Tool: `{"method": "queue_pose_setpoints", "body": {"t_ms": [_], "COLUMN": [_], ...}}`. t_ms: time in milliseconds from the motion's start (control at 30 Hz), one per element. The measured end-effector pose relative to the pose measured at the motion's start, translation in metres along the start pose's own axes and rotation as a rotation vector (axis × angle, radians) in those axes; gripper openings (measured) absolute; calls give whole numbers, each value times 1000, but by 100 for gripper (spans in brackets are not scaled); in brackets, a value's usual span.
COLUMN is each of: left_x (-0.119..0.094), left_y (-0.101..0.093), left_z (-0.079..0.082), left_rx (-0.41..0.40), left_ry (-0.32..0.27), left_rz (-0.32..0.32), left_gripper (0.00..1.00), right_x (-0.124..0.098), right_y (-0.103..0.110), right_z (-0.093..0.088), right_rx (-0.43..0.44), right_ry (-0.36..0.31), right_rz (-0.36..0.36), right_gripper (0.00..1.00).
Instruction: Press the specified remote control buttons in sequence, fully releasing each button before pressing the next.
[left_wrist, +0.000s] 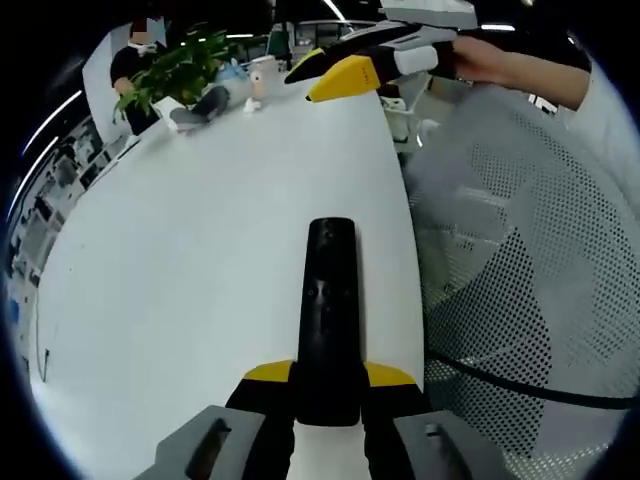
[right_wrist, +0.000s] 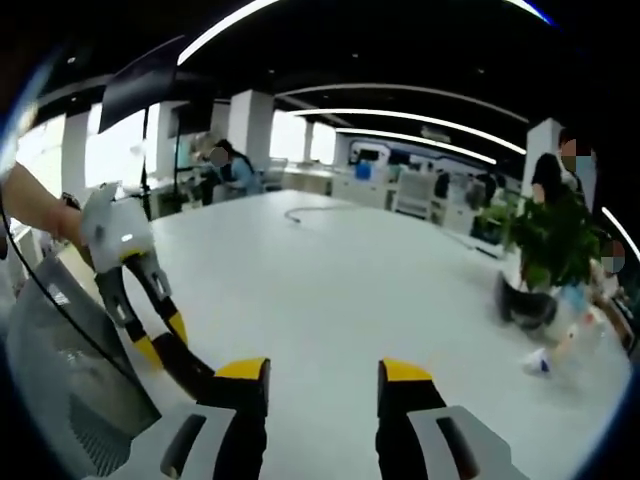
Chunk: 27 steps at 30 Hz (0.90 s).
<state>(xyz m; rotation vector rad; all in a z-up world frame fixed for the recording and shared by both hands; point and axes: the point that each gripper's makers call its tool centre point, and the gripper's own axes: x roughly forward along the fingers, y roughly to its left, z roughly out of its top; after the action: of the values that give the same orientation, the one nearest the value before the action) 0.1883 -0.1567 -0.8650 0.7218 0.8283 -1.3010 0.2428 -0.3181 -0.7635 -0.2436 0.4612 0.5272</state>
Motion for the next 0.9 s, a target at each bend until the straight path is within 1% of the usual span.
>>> {"method": "queue_pose_setpoints", "body": {"t_ms": [167,233,300,333,433,567,700,767,867,900], "left_x": [0,0,-1,-1,-2,-2,-2,-3,-3,-3], "left_y": [-1,-2,-4,-4,-5,-5,-5,-4,-4,-4], "left_z": [1,1,-1,-1,-1,-2,-1,-1,0,0], "left_rx": [-9,-8,-13,-15,-34,-53,-64,-66,-62,-60], "left_ry": [-1,-2,-8,-12,-35,-92,-130,-146,-152,-154], "left_rz": [7,5,9,12,23,24,31,33,31,32], "left_gripper": [23,23,23,23,23,24,24,24,24,24], "right_x": [0,2,4,5,4,3,4,5,7,7], "right_y": [-5,-5,-3,-3,-5,-8,-6,-2,3,5], "right_z": [-9,-15,-25,-27,-28,-33,-37,-41,-45,-47], "right_rx": [22,25,46,53,57,84,93,77,53,42], "right_ry": [42,71,121,133,135,153,178,204,232,251], "right_rz": [-24,-27,-14,-14,-22,-35,-24,-12,5,12], "right_gripper": [37,38,41,41,40,39,38,37,36,36]}}
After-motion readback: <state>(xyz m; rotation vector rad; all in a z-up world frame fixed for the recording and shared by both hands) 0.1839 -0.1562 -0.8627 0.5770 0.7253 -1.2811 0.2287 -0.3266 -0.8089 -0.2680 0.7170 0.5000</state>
